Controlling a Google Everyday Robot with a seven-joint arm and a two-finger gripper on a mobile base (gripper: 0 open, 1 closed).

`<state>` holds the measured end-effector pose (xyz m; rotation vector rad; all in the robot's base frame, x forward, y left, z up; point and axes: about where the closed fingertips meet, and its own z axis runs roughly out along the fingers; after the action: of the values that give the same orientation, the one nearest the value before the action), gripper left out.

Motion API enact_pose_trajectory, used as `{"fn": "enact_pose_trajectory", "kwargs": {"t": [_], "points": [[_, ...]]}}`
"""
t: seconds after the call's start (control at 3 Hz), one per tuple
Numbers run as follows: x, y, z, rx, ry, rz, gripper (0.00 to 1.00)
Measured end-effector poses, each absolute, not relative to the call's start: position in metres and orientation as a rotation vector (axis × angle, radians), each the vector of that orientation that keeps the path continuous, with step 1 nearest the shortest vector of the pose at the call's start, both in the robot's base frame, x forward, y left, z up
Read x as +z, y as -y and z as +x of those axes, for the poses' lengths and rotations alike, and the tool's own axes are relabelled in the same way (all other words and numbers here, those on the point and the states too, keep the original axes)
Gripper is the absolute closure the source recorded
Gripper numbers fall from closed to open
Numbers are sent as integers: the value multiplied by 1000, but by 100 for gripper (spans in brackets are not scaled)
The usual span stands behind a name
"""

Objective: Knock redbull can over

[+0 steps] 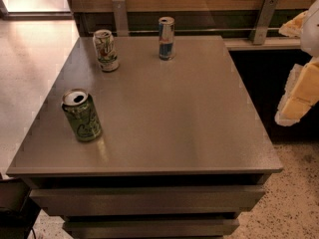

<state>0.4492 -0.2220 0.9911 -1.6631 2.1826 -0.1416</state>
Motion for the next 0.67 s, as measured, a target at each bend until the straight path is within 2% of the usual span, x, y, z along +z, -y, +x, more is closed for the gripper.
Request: {"fn": "enact_pose_trajectory", "kwargs": {"t": [0.67], "points": [[1010,243,503,-164,-2003,-1503,0]]}}
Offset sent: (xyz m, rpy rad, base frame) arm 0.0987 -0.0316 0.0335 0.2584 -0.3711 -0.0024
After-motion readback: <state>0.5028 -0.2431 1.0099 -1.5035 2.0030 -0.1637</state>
